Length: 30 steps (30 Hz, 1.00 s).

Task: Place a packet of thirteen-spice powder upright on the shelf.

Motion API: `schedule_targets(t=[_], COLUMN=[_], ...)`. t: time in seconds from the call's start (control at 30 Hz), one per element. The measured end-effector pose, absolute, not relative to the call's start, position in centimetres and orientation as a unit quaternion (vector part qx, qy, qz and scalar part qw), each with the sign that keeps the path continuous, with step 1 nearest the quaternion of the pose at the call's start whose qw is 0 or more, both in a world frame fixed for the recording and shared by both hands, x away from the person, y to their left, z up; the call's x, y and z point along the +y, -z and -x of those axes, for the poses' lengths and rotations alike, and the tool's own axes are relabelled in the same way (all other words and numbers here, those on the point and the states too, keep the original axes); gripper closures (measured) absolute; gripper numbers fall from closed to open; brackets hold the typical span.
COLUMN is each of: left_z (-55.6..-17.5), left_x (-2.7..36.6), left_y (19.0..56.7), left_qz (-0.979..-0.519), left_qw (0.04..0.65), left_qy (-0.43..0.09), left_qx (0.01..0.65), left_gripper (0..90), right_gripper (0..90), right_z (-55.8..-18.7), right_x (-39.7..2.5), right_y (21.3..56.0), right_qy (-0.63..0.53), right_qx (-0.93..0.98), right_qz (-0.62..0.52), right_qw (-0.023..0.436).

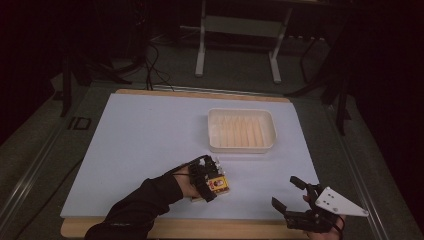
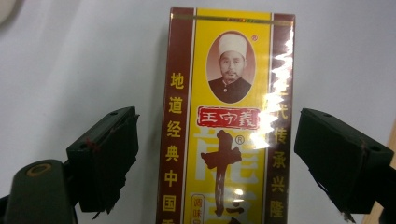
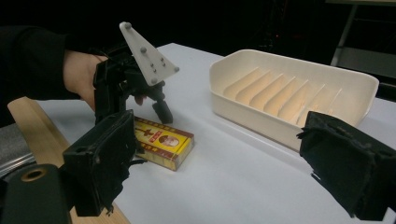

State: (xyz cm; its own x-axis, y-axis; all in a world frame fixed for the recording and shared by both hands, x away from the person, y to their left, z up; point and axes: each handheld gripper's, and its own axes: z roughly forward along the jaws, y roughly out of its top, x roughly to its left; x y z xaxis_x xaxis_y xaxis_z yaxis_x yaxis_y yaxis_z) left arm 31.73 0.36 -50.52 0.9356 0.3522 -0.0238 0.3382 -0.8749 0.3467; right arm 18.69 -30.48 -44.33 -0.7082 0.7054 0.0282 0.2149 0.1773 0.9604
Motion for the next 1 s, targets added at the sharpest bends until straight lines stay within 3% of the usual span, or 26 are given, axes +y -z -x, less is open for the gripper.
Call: schedule_targets(t=[0.33,0.57,1.0], left_z=[-31.66,-31.76,-30.99], left_x=[-0.34,-0.53,0.07], left_y=[51.21,50.95,50.49], left_qz=[-0.972,-0.974,-0.966], left_qw=[0.157,0.147,0.189], left_qy=[-0.015,-0.021,-0.051], left_qx=[0.175,0.172,0.168], left_gripper=[20.8,31.1,32.4], right_gripper=[10.8,10.8,10.8], right_z=[-18.82,-18.85,-18.87], right_x=[-30.46,-30.42,-30.43], right_y=[44.42,44.43,44.42], right_qy=[-0.558,-0.557,-0.555], right_qx=[0.737,0.738,0.738], right_qz=[-0.315,-0.314,-0.316], right_qw=[0.216,0.216,0.216])
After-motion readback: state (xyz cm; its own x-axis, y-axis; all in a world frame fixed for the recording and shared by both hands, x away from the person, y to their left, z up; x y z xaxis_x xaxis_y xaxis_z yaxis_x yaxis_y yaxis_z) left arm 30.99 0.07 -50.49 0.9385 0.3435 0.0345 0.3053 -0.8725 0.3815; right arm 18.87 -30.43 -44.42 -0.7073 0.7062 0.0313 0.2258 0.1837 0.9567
